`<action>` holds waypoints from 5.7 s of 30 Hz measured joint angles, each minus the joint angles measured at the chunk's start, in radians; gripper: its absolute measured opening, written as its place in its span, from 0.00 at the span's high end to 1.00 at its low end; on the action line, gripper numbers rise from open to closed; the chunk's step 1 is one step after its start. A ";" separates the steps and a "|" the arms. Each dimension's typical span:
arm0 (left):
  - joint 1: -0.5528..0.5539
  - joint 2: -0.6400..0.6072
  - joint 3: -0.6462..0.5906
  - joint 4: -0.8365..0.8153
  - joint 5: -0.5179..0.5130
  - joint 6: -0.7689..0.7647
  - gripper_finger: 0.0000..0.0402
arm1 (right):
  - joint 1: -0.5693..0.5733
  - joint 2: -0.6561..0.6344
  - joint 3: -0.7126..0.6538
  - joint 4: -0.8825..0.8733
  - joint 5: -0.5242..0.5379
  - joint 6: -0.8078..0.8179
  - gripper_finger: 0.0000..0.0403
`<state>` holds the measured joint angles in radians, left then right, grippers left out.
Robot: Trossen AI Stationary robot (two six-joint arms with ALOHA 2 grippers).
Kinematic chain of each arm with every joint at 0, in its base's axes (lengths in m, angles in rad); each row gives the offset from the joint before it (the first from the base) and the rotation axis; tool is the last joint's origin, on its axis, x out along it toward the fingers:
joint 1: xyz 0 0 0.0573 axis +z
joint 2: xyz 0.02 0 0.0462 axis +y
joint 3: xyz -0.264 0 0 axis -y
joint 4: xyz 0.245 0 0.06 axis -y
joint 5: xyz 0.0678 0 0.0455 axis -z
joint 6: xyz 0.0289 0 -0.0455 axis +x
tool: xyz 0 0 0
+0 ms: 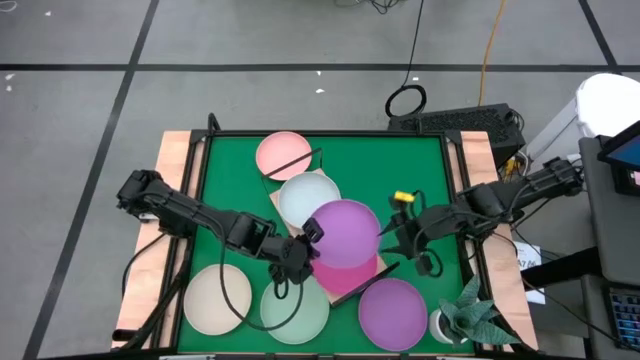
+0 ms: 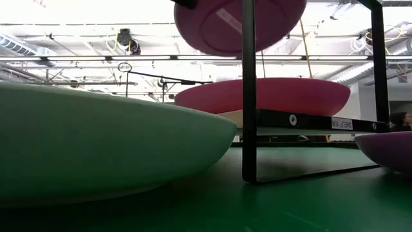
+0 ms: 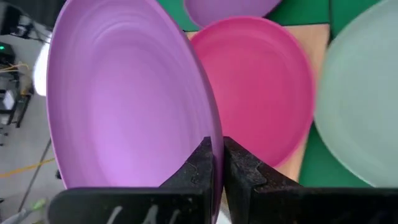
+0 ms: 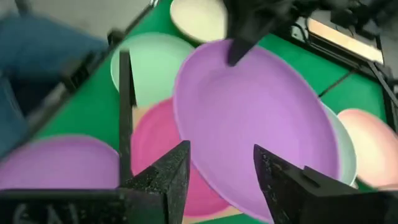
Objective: Place and stack plates onto a shelf
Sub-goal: Stack the top violet plate on top of the pink plate on the shelf, then stack the green plate on top of the gray plate on the shelf
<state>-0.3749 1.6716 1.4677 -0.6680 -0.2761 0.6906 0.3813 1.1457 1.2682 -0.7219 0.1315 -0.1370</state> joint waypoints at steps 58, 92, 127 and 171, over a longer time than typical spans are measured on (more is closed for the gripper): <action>-0.053 0.229 -0.001 0.083 0.037 -0.147 0.57 | 0.033 -0.033 -0.098 0.164 0.283 0.139 0.60; -0.097 -0.274 -0.313 -0.206 -0.250 -0.665 0.72 | 0.160 -0.032 -0.140 0.127 0.340 0.309 0.71; -0.048 -0.667 -0.620 -0.080 -0.133 -0.839 0.73 | 0.447 0.114 -0.141 0.128 0.314 0.688 0.72; -0.532 -0.003 -0.456 0.347 0.026 -0.603 0.73 | 0.485 0.239 -0.141 0.085 0.203 0.963 0.72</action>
<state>-0.9067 1.6682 1.0116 -0.3212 -0.2506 0.0872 0.8661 1.3846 1.1275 -0.6368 0.3347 0.8264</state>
